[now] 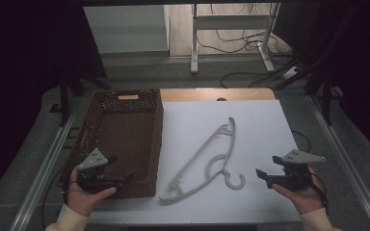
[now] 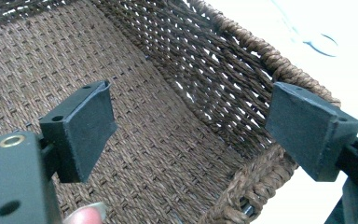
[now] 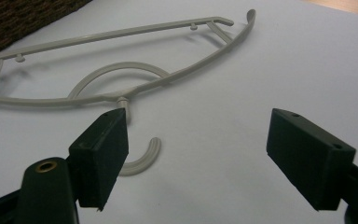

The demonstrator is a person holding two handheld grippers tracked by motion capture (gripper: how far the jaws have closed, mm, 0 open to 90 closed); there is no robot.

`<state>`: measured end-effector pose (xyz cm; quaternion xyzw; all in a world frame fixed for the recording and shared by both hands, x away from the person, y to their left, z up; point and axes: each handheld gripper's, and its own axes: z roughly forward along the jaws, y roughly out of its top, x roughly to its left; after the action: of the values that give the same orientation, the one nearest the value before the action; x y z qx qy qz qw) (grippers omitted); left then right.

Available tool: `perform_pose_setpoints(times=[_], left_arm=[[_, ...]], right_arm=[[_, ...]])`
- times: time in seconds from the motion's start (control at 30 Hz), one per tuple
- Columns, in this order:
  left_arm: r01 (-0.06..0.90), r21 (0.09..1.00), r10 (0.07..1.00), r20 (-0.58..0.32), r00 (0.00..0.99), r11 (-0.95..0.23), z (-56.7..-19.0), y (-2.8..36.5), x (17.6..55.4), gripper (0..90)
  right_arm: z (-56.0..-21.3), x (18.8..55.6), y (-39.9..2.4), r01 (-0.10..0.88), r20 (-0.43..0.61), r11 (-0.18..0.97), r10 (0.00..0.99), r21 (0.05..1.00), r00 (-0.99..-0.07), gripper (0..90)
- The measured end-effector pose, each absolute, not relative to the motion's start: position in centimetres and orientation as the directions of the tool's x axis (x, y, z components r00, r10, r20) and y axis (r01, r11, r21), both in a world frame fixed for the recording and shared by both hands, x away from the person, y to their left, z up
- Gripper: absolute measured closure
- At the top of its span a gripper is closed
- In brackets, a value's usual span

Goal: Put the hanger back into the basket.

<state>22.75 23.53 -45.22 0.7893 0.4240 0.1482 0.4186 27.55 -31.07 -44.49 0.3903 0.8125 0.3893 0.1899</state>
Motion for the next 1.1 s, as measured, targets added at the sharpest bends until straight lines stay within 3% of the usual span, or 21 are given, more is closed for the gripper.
perform_pose_setpoints(times=[1.1], left_arm=[[0.524, 0.792, 0.762, -0.119, 0.636, -0.314, -44.5, 22.4, 22.6, 16.0]], right_arm=[[-44.5, 27.6, -31.5, 0.496, -0.010, 0.388, 0.795, 0.777, -0.606, 21.0]])
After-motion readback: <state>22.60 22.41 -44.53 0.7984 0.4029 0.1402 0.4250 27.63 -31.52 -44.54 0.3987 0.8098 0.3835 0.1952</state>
